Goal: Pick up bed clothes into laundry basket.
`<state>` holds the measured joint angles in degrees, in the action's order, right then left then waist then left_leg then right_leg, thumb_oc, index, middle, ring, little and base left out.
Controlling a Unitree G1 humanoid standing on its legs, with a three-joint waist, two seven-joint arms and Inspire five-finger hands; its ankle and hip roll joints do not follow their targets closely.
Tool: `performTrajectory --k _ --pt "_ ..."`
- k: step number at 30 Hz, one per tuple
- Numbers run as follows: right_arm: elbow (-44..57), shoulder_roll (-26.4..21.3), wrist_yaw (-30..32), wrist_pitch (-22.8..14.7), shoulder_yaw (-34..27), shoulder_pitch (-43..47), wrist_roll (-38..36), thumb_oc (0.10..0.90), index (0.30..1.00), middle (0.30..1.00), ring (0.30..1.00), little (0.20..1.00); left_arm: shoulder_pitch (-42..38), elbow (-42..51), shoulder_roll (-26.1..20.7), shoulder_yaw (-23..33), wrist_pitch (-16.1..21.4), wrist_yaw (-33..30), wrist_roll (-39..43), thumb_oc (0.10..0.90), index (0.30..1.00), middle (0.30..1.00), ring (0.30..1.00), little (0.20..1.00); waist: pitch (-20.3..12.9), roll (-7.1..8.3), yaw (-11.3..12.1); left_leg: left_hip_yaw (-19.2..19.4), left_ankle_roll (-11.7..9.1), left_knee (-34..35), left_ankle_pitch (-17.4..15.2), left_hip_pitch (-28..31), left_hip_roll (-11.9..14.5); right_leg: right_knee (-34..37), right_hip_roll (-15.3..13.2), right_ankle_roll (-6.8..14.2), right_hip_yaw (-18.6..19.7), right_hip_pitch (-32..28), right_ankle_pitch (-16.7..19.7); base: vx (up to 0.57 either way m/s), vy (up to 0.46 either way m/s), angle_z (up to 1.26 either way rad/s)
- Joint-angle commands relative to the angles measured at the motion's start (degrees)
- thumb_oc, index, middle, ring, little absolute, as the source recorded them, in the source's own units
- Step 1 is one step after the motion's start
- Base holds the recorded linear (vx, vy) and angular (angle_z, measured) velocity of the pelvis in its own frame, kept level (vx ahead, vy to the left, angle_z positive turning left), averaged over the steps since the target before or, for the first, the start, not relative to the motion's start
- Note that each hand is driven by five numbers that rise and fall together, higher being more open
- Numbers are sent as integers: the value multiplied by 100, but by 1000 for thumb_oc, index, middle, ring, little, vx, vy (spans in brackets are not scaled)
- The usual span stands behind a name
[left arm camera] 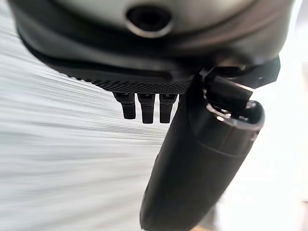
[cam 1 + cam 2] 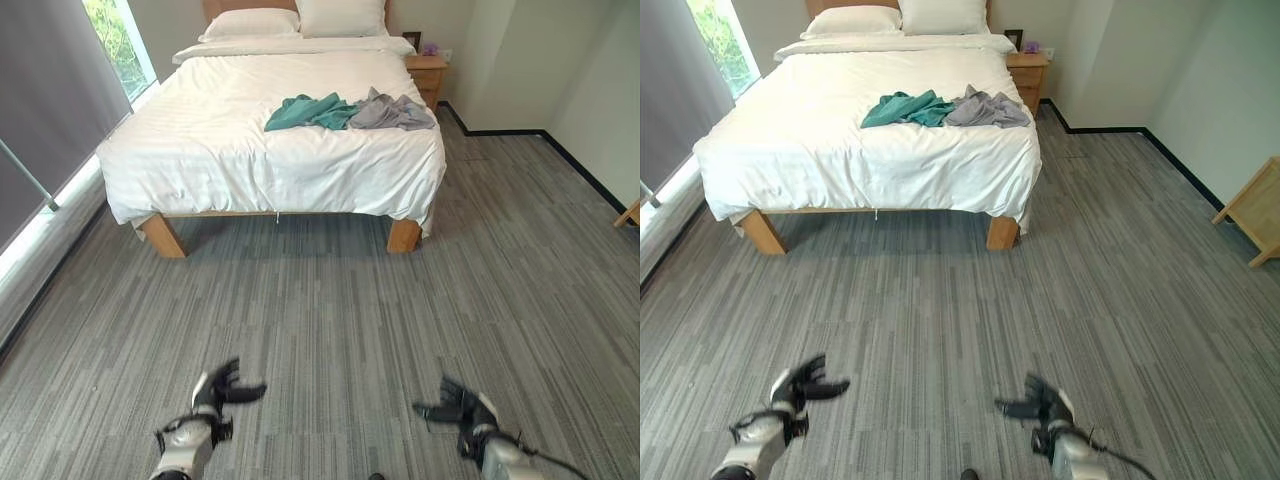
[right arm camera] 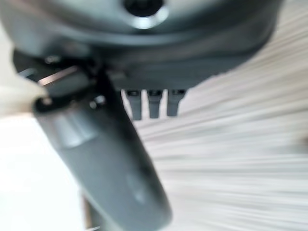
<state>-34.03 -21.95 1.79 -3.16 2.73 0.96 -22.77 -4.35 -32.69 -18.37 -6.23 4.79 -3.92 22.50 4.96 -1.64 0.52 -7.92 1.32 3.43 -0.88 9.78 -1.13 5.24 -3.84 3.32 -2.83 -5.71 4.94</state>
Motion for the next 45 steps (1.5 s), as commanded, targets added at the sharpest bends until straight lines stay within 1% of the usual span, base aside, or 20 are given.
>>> performTrajectory --k 1,5,7,9,25,27,28,29,30,33,34,35,36,37,38,39,40,41,43,45 --pt "567 -63 146 -425 -86 330 242 800 900 900 900 900 -601 239 -283 19 402 -198 265 800 900 900 900 900 -133 396 0 -190 -405 -56 59 -440 141 -524 -675 746 262 54 -562 0 0 0" --pt "1077 58 153 -419 -48 117 492 800 900 900 900 900 -312 694 -85 81 388 -162 430 800 900 900 900 900 -103 422 33 -211 -391 -52 43 -431 135 -505 -702 736 244 21 -574 0 0 0" --pt "1119 412 99 -582 -202 -155 -256 800 900 900 900 900 -41 762 -24 97 394 -163 255 800 900 900 900 900 -91 446 38 -208 -386 -55 28 -430 131 -497 -715 732 258 11 -585 0 0 0" --pt "1349 589 89 -614 -216 -340 -412 800 900 900 900 900 125 814 46 150 367 -180 249 800 900 900 900 900 -83 458 47 -213 -379 -57 24 -433 130 -503 -720 731 267 9 -591 0 0 0" --pt "1452 496 222 -619 -69 -119 -288 800 900 900 900 900 139 979 -14 293 420 -334 217 800 900 900 900 900 83 505 67 -52 -255 -279 -147 -660 -94 -613 -925 908 522 330 -446 11 30 -6" --pt "1521 487 210 -571 27 -50 -159 800 900 900 900 900 130 962 -23 341 429 -363 216 800 900 900 900 900 127 506 67 30 -197 -343 -223 -712 -157 -864 -989 967 634 534 -441 46 122 -14" --pt "1600 499 158 -571 96 -64 -165 800 900 900 900 900 161 1015 -28 393 416 -403 233 800 900 900 900 900 233 477 44 67 -94 -397 -367 -676 -226 -1593 -1012 1036 816 852 -437 77 148 -38" --pt "1623 511 132 -574 130 -77 -163 800 900 900 900 900 170 1055 -25 411 408 -412 236 800 900 900 900 900 319 445 8 67 -39 -405 -400 -632 -257 -2117 -1042 1051 892 1094 -159 102 273 -50" --pt "1684 529 122 -557 213 -110 -154 800 900 900 900 900 133 1044 -29 398 390 -422 229 800 900 900 900 900 535 355 -100 56 49 -392 -445 -463 -267 -3160 -968 973 1053 1650 430 37 180 -38" --pt "1699 594 141 -573 269 -131 -140 800 900 900 900 900 78 967 -33 396 380 -447 160 800 900 900 900 900 691 242 -219 30 50 -332 -540 -236 -195 -3639 -859 908 1017 1994 356 158 130 10" --pt "1709 629 120 -560 274 -160 -129 800 900 900 900 900 77 948 -51 412 364 -451 104 800 900 900 900 900 713 225 -291 53 43 -256 -617 -54 -178 -3552 -917 889 828 2235 293 482 35 8" --pt "1728 624 79 -560 240 -224 -186 800 900 900 900 900 73 978 -78 453 385 -453 103 800 900 900 900 900 720 288 -489 20 -38 -140 -799 221 -207 -2659 -862 891 675 2535 217 434 -9 -26" --pt "1730 620 77 -559 243 -229 -187 800 900 900 900 900 79 977 -76 455 385 -451 105 800 900 900 900 900 731 245 -508 3 -41 -125 -832 263 -154 -2643 -830 884 626 2478 186 515 -93 -34" --pt "1704 606 62 -580 212 -267 -251 800 900 900 900 900 43 949 -93 451 420 -438 159 800 900 900 900 900 751 315 -654 -118 -106 -86 -946 446 -195 -1952 -779 941 647 2666 223 458 -93 -14" --pt "1632 575 56 -587 204 -300 -298 800 900 900 900 900 -38 863 -111 412 455 -402 196 800 900 900 900 900 797 252 -836 -253 -165 -36 -1134 719 -37 -1189 -683 1020 522 2695 376 539 -134 12" --pt "1617 572 51 -558 208 -328 -313 800 900 900 900 900 -60 826 -117 390 446 -383 189 800 900 900 900 900 806 267 -871 -295 -224 -22 -1153 760 12 -970 -663 1054 515 2631 415 533 -132 24" --pt "1555 590 45 -561 226 -313 -340 800 900 900 900 900 -127 713 -106 383 454 -400 134 800 900 900 900 900 798 265 -958 -354 -258 -6 -1252 923 117 -472 -595 1078 258 2704 589 298 -91 37" --pt "1555 587 45 -562 226 -312 -340 800 900 900 900 900 -129 712 -104 383 455 -400 134 800 900 900 900 900 807 252 -963 -357 -260 -4 -1258 934 132 -455 -586 1076 244 2682 594 371 -125 35" --pt "1592 597 -12 -489 224 -396 -294 800 900 900 900 900 11 833 -92 423 393 -395 -72 800 900 900 900 900 636 298 -1045 -370 -414 -88 -1307 1289 328 -375 -604 1057 -497 2727 792 603 -266 49" --pt "1691 530 -95 -480 197 -561 -269 800 900 900 900 900 120 898 -80 411 398 -305 -45 800 900 900 900 900 517 263 -1086 -525 -513 -321 -1119 1289 428 -552 -586 944 -342 2617 736 434 -201 57"
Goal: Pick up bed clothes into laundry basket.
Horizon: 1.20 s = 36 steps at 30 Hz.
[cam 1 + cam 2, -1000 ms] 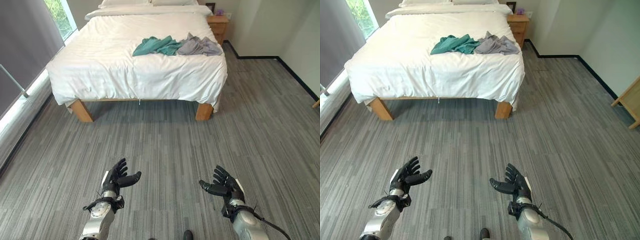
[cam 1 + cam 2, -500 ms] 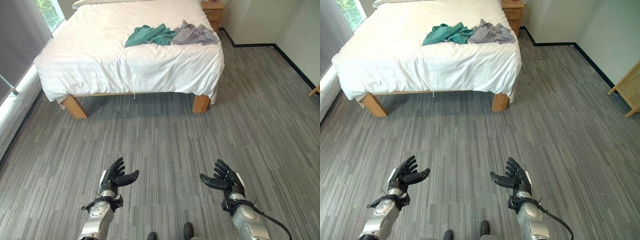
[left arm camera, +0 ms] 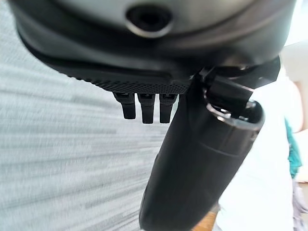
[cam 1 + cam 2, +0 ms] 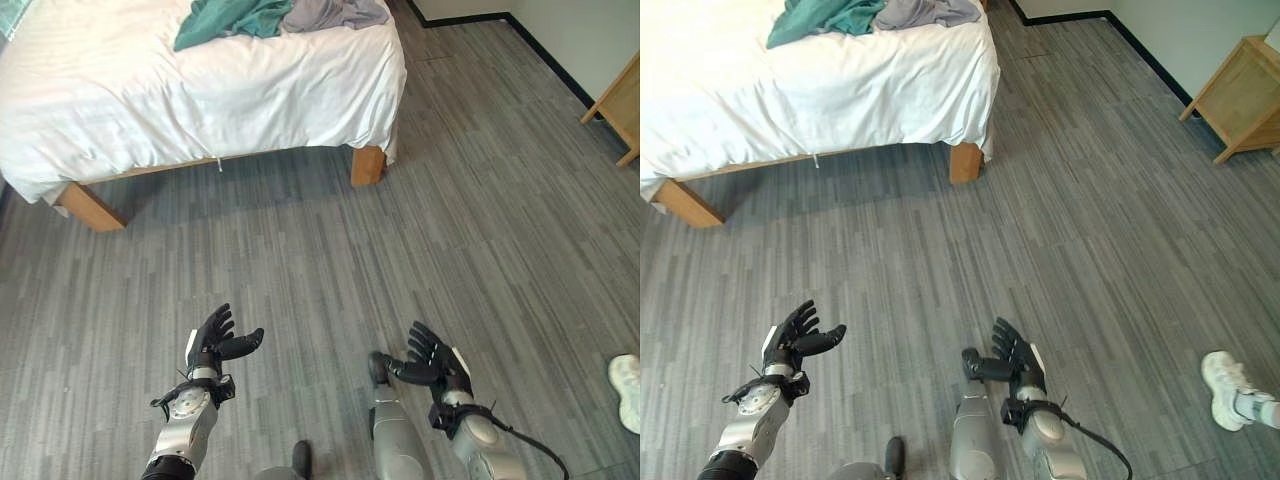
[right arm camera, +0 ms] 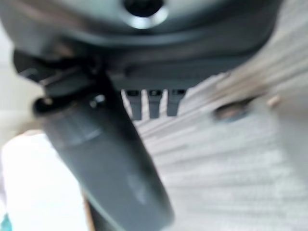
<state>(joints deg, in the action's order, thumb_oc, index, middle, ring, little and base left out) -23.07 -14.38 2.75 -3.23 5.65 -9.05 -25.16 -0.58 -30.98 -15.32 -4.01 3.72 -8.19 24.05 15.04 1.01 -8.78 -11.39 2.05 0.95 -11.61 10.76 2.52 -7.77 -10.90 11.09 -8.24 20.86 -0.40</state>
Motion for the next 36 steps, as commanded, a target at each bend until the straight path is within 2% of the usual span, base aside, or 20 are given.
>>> performTrajectory --k 1,2,3,5,6,7,10,11,12,13,15,17,20,22,23,25,27,30,33,36 --pt "605 -297 -239 -475 -97 394 -39 800 900 900 900 900 -220 730 -378 170 526 143 -162 800 900 900 900 900 -582 29 -222 -333 -715 -493 354 1099 143 560 116 52 373 -61 1346 196 -79 79" --pt "605 -299 -239 -476 -93 388 -40 800 900 900 900 900 -211 730 -377 170 527 145 -161 800 900 900 900 900 -593 -24 -202 -298 -705 -531 293 1098 184 552 170 60 369 -62 1306 798 -469 77" --pt "693 -490 -229 -496 -124 455 -255 800 900 900 900 900 -27 688 -301 86 435 329 17 800 900 900 900 900 -652 57 -110 -189 -1065 -2978 2257 204 278 213 245 -347 403 -561 868 800 -550 51" --pt "795 -578 -162 -635 -217 589 -562 800 900 900 900 900 44 779 -360 63 390 472 99 800 900 900 900 900 -401 306 234 114 -882 -4673 2359 -901 -4 221 308 -701 567 -1198 560 737 -607 24" --pt "760 -671 -92 -653 -250 776 -551 800 900 900 900 900 60 793 -393 22 382 504 29 800 900 900 900 900 -290 388 428 311 -736 -5094 2132 -1316 -113 176 359 -786 628 -1477 361 559 -427 -41" --pt "705 -747 42 -678 -326 929 -500 800 900 900 900 900 16 864 -417 -33 376 523 -14 800 900 900 900 900 -212 376 604 502 -673 -4991 1972 -1842 -81 204 385 -801 668 -1753 227 396 -263 -59" --pt "704 -746 42 -678 -326 930 -500 800 900 900 900 900 15 863 -417 -33 376 523 -14 800 900 900 900 900 -215 379 605 504 -672 -4989 1975 -1844 -83 204 382 -801 670 -1749 228 332 -78 -49" --pt "698 -798 155 -694 -395 1143 -519 800 900 900 900 900 16 801 -275 -178 424 555 133 800 900 900 900 900 -225 143 998 1251 -737 -3497 1919 -2616 185 386 542 -760 589 -2615 -261 1034 -139 -57" --pt "723 -796 154 -713 -364 1166 -470 800 900 900 900 900 2 755 -252 -240 446 596 136 800 900 900 900 900 -267 67 1146 1558 -700 -2630 2044 -2660 137 461 616 -745 604 -2806 -373 1315 -118 -21" --pt "745 -746 135 -731 -272 1212 -429 800 900 900 900 900 19 774 -241 -255 440 621 97 800 900 900 900 900 -342 -119 1286 1616 -628 -1668 2091 -2789 56 520 857 -731 669 -2993 -499 846 10 54" --pt "737 -614 67 -718 -69 1259 -400 800 900 900 900 900 122 791 -194 -341 405 668 -47 800 900 900 900 900 -442 -133 1547 1709 -589 -373 2404 -2546 -200 651 924 -701 832 -3565 -791 771 3 8" --pt "706 -473 26 -689 87 1363 -341 800 900 900 900 900 56 752 -156 -384 395 640 -181 800 900 900 900 900 -585 -89 1641 2075 -603 -234 2519 -2715 -219 709 889 -688 836 -3943 -992 589 -4 -73" --pt "710 -217 -161 -585 462 1333 -209 800 900 900 900 900 161 796 -105 -394 391 651 -66 800 900 900 900 900 -790 -1 1753 2045 -283 -430 2318 -2496 -373 358 708 -525 843 -3957 -1039 506 77 -24" --pt "698 -145 -325 -467 731 1320 117 800 900 900 900 900 199 829 -142 -449 337 707 -183 800 900 900 900 900 -946 133 1878 2078 -55 -590 2042 -2424 -485 -876 447 -68 849 -3497 -7 491 190 -11" --pt "840 -157 -451 -405 848 1305 261 800 900 900 900 900 216 916 -222 -466 302 702 -321 800 900 900 900 900 -843 79 1740 1925 85 -499 1782 -1989 -531 -2267 304 167 811 -2872 831 365 190 10" --pt "894 -164 -474 -429 875 1308 335 800 900 900 900 900 226 922 -246 -436 307 690 -317 800 900 900 900 900 -753 9 1613 1852 127 -456 1678 -1757 -531 -2729 271 128 811 -2584 949 356 145 27" --pt "905 -141 -383 -438 832 1330 436 800 900 900 900 900 264 968 -310 -358 325 683 -351 800 900 900 900 900 -675 -160 1452 1574 163 -302 1471 -1292 -487 -2985 112 -31 687 -1992 713 441 81 55" --pt "986 -188 -363 -461 638 1263 451 800 900 900 900 900 171 1018 -379 -405 348 739 -368 800 900 900 900 900 -555 -184 1173 1128 37 -80 1320 -805 -547 -1809 -162 -198 576 -1475 331 412 -99 72" --pt "1485 -434 -174 -516 338 1129 950 800 900 900 900 900 -48 914 -362 -502 372 771 -322 800 900 900 900 900 -540 -7 894 728 -70 123 1156 -518 -695 28 -47 -38 860 -1576 455 381 -139 139" --pt "2075 -594 -171 -665 -63 983 1280 800 900 900 900 900 -107 1013 -356 -597 454 846 -491 800 900 900 900 900 -635 137 807 458 -79 218 1141 -422 -776 240 61 60 1131 -1707 520 179 -53 109"
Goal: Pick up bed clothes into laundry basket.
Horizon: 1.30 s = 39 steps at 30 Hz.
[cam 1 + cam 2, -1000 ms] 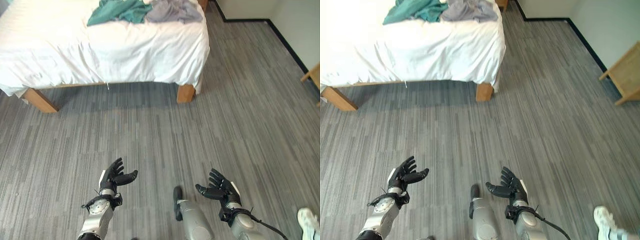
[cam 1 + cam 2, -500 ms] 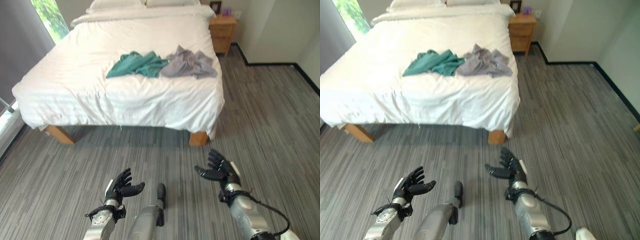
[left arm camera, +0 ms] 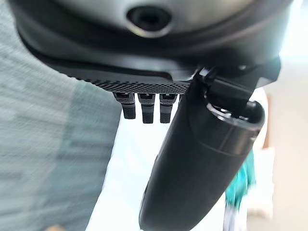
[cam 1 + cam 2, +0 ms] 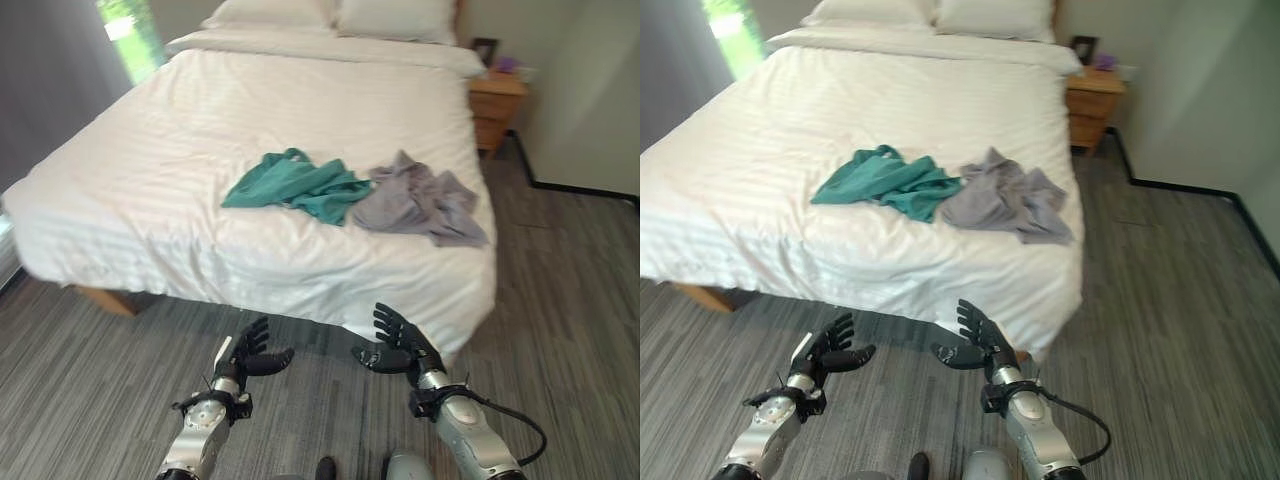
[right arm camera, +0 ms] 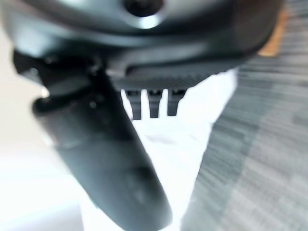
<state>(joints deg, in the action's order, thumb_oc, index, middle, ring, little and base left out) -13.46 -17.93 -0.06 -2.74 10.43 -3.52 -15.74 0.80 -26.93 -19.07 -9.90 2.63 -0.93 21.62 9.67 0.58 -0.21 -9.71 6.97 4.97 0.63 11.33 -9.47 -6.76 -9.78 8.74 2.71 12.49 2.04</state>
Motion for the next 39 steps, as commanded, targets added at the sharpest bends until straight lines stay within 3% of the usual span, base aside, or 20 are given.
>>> performTrajectory --k 1,2,4,10,14,15,17,18,21,23,25,39 --pt "1285 -323 88 -763 -607 488 433 800 900 900 900 900 -195 648 49 34 591 149 -180 800 900 900 900 900 -141 223 -18 297 -569 -188 -118 -475 430 120 -106 317 -8 -926 326 192 -120 90" --pt "1655 -642 56 -820 -776 722 610 800 900 900 900 900 -81 733 123 34 593 315 114 800 900 900 900 900 -193 280 19 214 -559 -235 -153 -489 443 146 -67 294 74 -970 357 152 -108 61" --pt "1657 -645 55 -818 -777 721 610 800 900 900 900 900 -80 734 126 34 591 316 115 800 900 900 900 900 -188 274 15 209 -560 -236 -157 -484 447 148 -64 292 68 -979 356 98 -69 8" --pt "1993 -2713 292 -940 -1191 2486 947 800 900 900 900 900 373 1070 8 -413 420 891 625 800 900 900 900 900 -402 368 199 112 -635 -184 -184 -498 617 605 91 158 -107 -1337 123 102 -75 -17" --pt "1252 -3876 572 -903 -800 3562 961 800 900 900 900 900 369 1175 -150 -802 376 968 645 800 900 900 900 900 -430 433 203 98 -703 -75 -124 -541 694 625 153 119 -141 -1328 70 19 -47 5" --pt "994 -4355 624 -724 -688 3823 1271 800 900 900 900 900 379 1223 -258 -854 359 987 662 800 900 900 900 900 -425 487 221 95 -728 -69 -108 -567 705 615 163 112 -150 -1311 74 2 -37 11" --pt "460 -4969 527 -504 -175 4301 1724 800 900 900 900 900 428 1285 -352 -892 318 1047 778 800 900 900 900 900 -401 517 229 96 -758 -55 -103 -589 728 618 182 100 -146 -1285 82 -5 -40 6" --pt "-118 -5116 485 -368 360 4887 1482 800 900 900 900 900 454 1293 -387 -942 298 1036 895 800 900 900 900 900 -359 521 221 110 -778 -58 -95 -604 749 600 201 83 -129 -1256 83 -10 -30 5" --pt "-549 -5266 352 -299 974 5537 1421 800 900 900 900 900 485 1264 -453 -969 287 1034 904 800 900 900 900 900 -327 532 217 115 -792 -54 -82 -620 760 597 223 72 -103 -1241 93 0 0 0" --pt "-824 -5506 222 -258 1828 6244 1879 800 900 900 900 900 546 1303 -567 -957 266 1077 892 800 900 900 900 900 -291 524 214 133 -814 -54 -72 -629 776 590 235 65 -80 -1228 101 -2 -7 -2" --pt "-1343 -5421 261 -146 2592 7058 2203 800 900 900 900 900 543 1277 -640 -964 253 1102 976 800 900 900 900 900 -266 472 184 143 -830 -40 -51 -648 790 602 248 60 -71 -1213 102 -1 -10 -2" --pt "-1902 -4878 212 145 3794 8260 3620 800 900 900 900 900 398 1323 -701 -970 270 972 1020 800 900 900 900 900 -9 240 200 157 -870 -43 55 -895 786 590 217 28 -71 -1016 127 -16 -4 -4"
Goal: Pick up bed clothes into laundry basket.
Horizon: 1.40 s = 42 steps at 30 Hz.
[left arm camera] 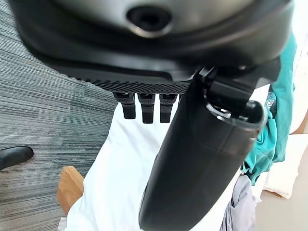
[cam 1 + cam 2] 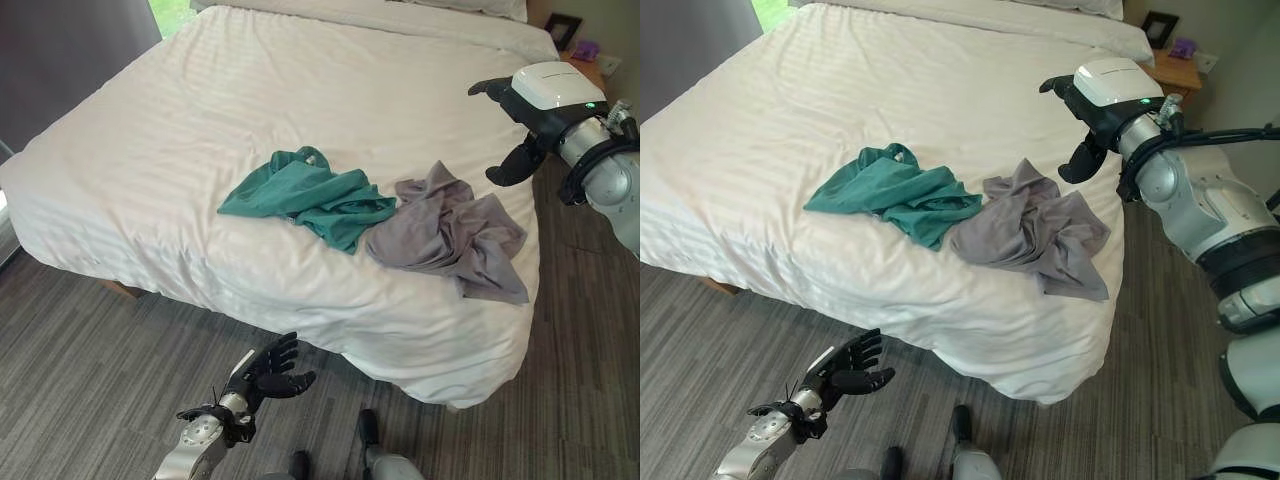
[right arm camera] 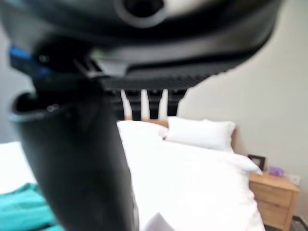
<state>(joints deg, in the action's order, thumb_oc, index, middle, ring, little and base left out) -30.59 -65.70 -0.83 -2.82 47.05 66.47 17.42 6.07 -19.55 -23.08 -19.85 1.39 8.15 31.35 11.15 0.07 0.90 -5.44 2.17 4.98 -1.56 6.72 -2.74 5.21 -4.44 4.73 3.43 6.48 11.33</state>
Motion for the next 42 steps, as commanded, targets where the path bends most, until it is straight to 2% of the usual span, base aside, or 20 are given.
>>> performTrajectory --k 1,4,9,16,17,18,19,21,24,26,28,33,34,37,39,40,42 --pt "-270 -55 234 198 200 1331 344 800 900 900 900 900 -134 578 -304 36 394 50 40 800 900 900 900 900 -133 276 92 -266 -389 -44 280 -459 107 -625 -320 427 -131 -382 -802 0 0 0" --pt "-875 202 302 282 281 1345 562 800 900 900 900 900 -109 622 -295 25 401 19 49 800 900 900 900 900 -45 180 101 -275 -387 -44 229 -452 112 -656 -333 417 -145 -382 -861 23 2 0" --pt "-1167 359 200 280 369 1158 760 800 900 900 900 900 -150 621 -297 13 410 -14 69 800 900 900 900 900 18 109 113 -293 -395 -45 249 -501 107 -655 -345 415 -150 -355 -871 0 0 0" --pt "-1617 876 -194 197 372 303 969 800 900 900 900 900 -197 529 -203 8 395 -75 19 800 900 900 900 900 79 7 144 -305 -407 -56 263 -529 117 -632 -336 405 -147 -360 -877 0 -2 1" --pt "-1701 1066 -400 137 450 -50 1098 800 900 900 900 900 -217 518 -180 38 400 -78 7 800 900 900 900 900 90 -27 148 -308 -414 -59 258 -513 119 -619 -340 403 -159 -398 -894 -34 -19 2" --pt "-1580 1203 -579 83 410 -534 1298 800 900 900 900 900 -219 496 -150 119 401 -93 2 800 900 900 900 900 100 -47 146 -320 -422 -75 314 -542 109 -615 -344 398 -158 -385 -847 0 0 0" --pt "-1498 1262 -622 85 293 -764 1320 800 900 900 900 900 -203 505 -143 171 404 -104 13 800 900 900 900 900 81 -59 153 -323 -416 -65 246 -492 123 -604 -334 392 -173 -445 -922 -26 -28 4" --pt "-1475 1513 -682 87 -31 -1386 1245 800 900 900 900 900 -203 495 -39 256 413 -131 61 800 900 900 900 900 97 -96 157 -340 -423 -92 311 -544 116 -616 -341 391 -173 -409 -880 6 -22 4" --pt "-1569 1656 -729 96 -206 -1751 1260 800 900 900 900 900 -157 440 1 314 421 -135 98 800 900 900 900 900 69 -108 183 -357 -414 -76 232 -482 123 -598 -338 387 -195 -476 -970 17 -5 0" --pt "-1688 1826 -806 84 -472 -2427 1334 800 900 900 900 900 -41 388 146 721 464 -213 438 800 900 900 900 900 71 -192 233 -365 -417 -115 269 -475 78 -594 -393 394 -192 -503 -938 32 -28 4" --pt "-1690 1832 -805 83 -473 -2439 1336 800 900 900 900 900 -30 389 140 717 462 -213 439 800 900 900 900 900 60 -195 235 -369 -411 -94 208 -422 89 -585 -386 392 -201 -552 -1003 30 1 1" --pt "-2106 1919 -677 181 -1024 -2888 966 800 900 900 900 900 13 456 140 985 495 -291 549 800 900 900 900 900 -18 -323 262 -412 -424 -101 217 -394 56 -513 -429 374 -274 -682 -1023 30 -10 7" --pt "-2140 1909 -721 178 -1092 -2962 867 400 300 300 300 300 11 461 125 1009 489 -285 519 800 900 900 900 900 -29 -333 261 -421 -426 -101 216 -389 58 -508 -426 370 -285 -696 -1031 34 -22 10" --pt "-2436 1938 -796 196 -1385 -3295 519 400 300 300 300 300 54 509 159 1089 488 -264 518 800 900 900 900 900 -78 -315 262 -501 -428 -96 211 -345 72 -441 -411 354 -351 -806 -1047 46 -54 5" --pt "-2724 2108 -591 265 -2099 -3902 -72 400 300 300 300 300 38 554 224 1246 508 -276 639 800 900 900 900 900 -97 -281 227 -549 -447 -90 223 -335 94 -402 -384 334 -427 -887 -1081 7 -58 13" --pt "-2717 2108 -590 267 -2111 -3917 -71 400 300 300 300 300 39 555 218 1240 507 -276 641 800 900 900 900 900 -97 -277 231 -551 -448 -90 222 -333 94 -401 -384 333 -429 -891 -1082 -2 -40 15" --pt "-2692 2234 -569 276 -2355 -4312 -95 400 300 300 300 300 -89 416 300 1641 577 -347 1021 800 900 900 900 900 -97 -259 203 -559 -490 -104 288 -376 118 -445 -373 324 -451 -847 -1068 -49 -31 23"
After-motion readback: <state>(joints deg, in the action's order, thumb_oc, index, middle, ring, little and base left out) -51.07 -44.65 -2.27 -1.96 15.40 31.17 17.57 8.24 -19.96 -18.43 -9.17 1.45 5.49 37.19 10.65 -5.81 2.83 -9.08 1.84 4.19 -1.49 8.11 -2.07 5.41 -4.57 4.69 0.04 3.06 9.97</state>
